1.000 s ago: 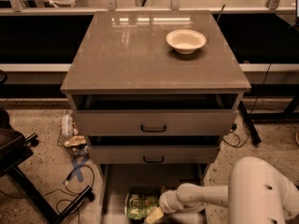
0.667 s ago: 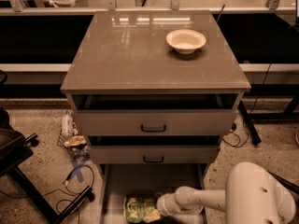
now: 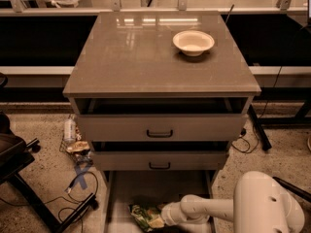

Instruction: Pick green jalapeno chip bag from bottom drawer and place on counter

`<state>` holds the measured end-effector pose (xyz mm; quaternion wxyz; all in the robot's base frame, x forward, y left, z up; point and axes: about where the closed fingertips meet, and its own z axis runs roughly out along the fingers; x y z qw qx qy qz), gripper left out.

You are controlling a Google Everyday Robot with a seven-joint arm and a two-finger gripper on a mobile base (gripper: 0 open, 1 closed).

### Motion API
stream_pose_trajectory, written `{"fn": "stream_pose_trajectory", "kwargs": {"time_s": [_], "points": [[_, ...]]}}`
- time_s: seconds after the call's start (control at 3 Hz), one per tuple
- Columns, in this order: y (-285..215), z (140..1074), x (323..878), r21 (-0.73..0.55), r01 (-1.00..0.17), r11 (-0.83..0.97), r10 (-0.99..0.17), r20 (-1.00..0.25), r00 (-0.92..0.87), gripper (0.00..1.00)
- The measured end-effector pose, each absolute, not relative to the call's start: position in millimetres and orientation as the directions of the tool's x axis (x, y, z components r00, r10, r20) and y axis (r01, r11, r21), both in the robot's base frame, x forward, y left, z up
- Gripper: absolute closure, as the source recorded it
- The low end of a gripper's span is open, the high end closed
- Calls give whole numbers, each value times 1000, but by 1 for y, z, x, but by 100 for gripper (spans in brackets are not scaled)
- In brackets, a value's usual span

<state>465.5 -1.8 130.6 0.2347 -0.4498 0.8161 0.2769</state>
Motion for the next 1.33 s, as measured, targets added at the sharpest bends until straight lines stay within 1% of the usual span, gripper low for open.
{"fn": "stream_pose_trajectory", "kwargs": {"time_s": [0.33, 0.67, 1.0, 1.33], "points": [[-1, 130, 464, 243, -864, 440, -604, -632, -485, 98], [0, 130, 464, 244, -864, 440, -604, -632, -486, 100], [4, 133, 461, 254, -867, 428, -589, -649, -481, 100], [4, 167, 457, 273, -867, 416, -538, -695, -477, 100]]}}
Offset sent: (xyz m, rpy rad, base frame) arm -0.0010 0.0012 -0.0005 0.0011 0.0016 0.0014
